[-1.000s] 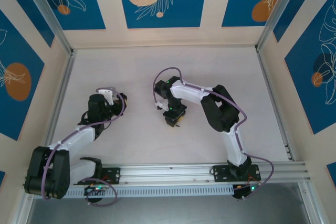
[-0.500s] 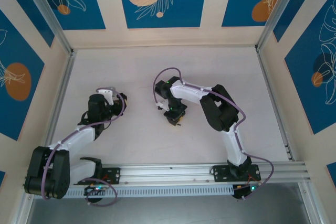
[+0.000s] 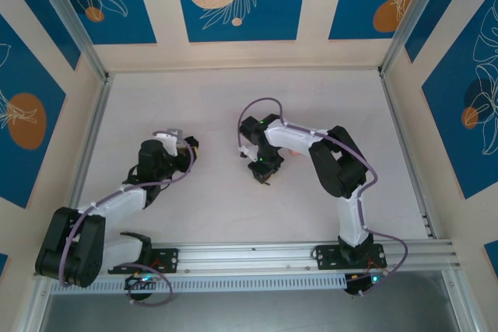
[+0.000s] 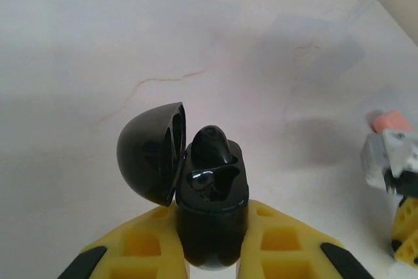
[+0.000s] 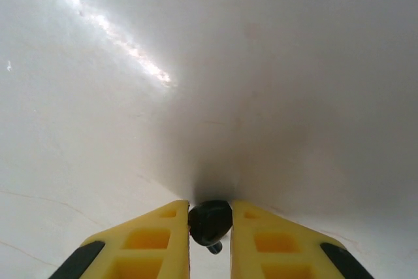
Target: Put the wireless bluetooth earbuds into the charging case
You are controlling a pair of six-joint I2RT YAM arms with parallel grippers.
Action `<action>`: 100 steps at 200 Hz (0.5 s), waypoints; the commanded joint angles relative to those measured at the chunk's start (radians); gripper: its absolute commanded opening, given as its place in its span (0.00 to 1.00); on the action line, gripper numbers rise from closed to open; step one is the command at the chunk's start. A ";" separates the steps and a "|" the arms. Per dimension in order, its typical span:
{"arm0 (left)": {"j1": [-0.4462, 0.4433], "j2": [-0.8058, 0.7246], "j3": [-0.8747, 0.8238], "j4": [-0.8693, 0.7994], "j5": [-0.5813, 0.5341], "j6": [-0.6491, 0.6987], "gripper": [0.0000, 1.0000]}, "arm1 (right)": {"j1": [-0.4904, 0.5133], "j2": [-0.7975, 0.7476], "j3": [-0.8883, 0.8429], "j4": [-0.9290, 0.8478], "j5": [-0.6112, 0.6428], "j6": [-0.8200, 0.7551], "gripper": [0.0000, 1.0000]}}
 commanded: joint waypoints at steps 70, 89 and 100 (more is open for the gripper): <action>-0.250 0.419 -0.098 0.873 0.127 0.162 0.13 | -0.171 -0.329 -0.306 0.443 -0.225 0.251 0.17; -0.292 0.512 -0.066 0.932 0.134 0.193 0.13 | -0.192 -0.382 -0.358 0.524 -0.254 0.297 0.17; -0.328 0.540 -0.049 0.935 0.122 0.236 0.13 | -0.198 -0.409 -0.383 0.567 -0.261 0.321 0.17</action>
